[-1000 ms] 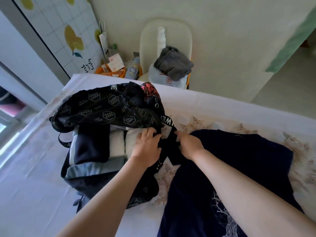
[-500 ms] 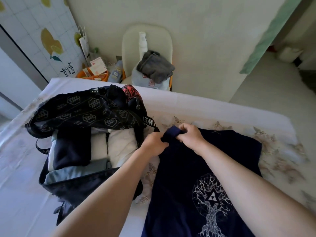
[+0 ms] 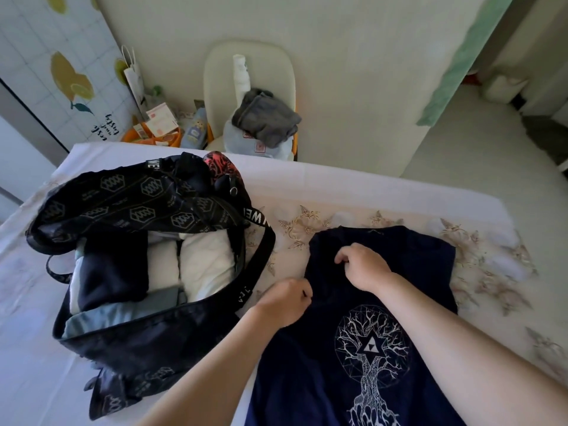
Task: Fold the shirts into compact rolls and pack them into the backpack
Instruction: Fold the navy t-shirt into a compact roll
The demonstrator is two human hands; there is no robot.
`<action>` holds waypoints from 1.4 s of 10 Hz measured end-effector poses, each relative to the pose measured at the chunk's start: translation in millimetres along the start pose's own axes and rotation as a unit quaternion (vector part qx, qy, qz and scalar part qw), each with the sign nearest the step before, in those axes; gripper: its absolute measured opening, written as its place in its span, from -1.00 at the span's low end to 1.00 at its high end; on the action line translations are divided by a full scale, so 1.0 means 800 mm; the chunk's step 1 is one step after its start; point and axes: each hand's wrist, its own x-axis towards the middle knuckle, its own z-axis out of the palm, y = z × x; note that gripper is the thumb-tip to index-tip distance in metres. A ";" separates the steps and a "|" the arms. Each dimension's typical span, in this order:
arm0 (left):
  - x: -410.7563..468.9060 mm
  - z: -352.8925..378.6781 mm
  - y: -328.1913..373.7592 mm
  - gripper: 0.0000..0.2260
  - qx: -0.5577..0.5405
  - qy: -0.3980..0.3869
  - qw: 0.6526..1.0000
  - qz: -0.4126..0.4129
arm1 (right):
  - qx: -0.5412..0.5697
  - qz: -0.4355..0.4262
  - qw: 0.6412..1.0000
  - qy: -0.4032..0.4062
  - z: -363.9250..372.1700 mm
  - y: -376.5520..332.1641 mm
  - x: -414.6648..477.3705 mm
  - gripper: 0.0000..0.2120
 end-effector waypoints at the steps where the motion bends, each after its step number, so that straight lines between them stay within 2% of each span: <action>1: 0.009 0.000 -0.014 -0.88 0.026 0.145 0.988 0.050 | 0.038 0.041 0.997 0.046 0.008 -0.032 0.016 -0.78; 2: 0.020 0.001 -0.025 -0.75 0.026 0.162 0.986 0.039 | -0.008 0.068 0.995 0.065 0.016 -0.063 0.031 -0.65; 3: 0.026 0.004 -0.032 -0.59 0.010 0.104 0.995 0.004 | 0.015 0.082 0.994 0.068 0.021 -0.071 0.051 -0.61; 4: 0.028 0.006 -0.033 -0.70 -0.014 0.111 0.994 -0.011 | 0.110 0.117 0.982 0.097 0.007 -0.074 0.072 -0.52; 5: 0.031 0.003 -0.032 -0.82 -0.015 0.193 0.981 -0.026 | 0.153 0.104 0.979 0.089 -0.007 -0.073 0.089 -0.52; 6: 0.030 0.002 -0.034 -0.87 -0.010 0.213 0.976 -0.036 | 0.024 0.060 0.998 -0.017 -0.005 -0.075 0.094 -0.50; 7: 0.027 0.005 -0.032 -0.91 -0.038 0.198 0.979 -0.024 | -0.014 0.046 0.998 -0.027 0.012 -0.075 0.097 -0.56; 8: 0.027 0.007 -0.033 -0.82 -0.036 0.184 0.982 -0.015 | 0.041 0.071 0.992 0.097 0.008 -0.078 0.099 -0.50; 9: 0.029 0.008 -0.038 -0.92 -0.015 0.177 0.982 -0.060 | 0.016 0.080 0.981 0.176 0.000 -0.080 0.109 -0.46; 10: 0.023 0.002 -0.030 -0.90 0.000 0.194 0.977 -0.088 | -0.027 0.029 0.980 0.196 0.003 -0.083 0.118 -0.49; 11: 0.029 0.008 -0.031 -0.80 0.024 0.276 0.961 0.021 | 0.056 0.060 0.984 0.159 0.005 -0.080 0.112 -0.50; 12: 0.035 0.012 -0.040 -0.63 0.146 0.238 0.953 0.122 | -0.011 0.090 0.992 0.083 0.016 -0.061 0.090 -0.54; 13: 0.036 0.012 -0.047 -0.41 0.234 0.112 0.963 0.071 | 0.043 0.059 0.993 0.089 0.030 -0.041 0.075 -0.64; 14: 0.033 0.017 -0.047 -0.25 0.277 0.083 0.956 0.047 | 0.286 0.091 0.947 0.113 0.018 -0.047 0.079 -0.67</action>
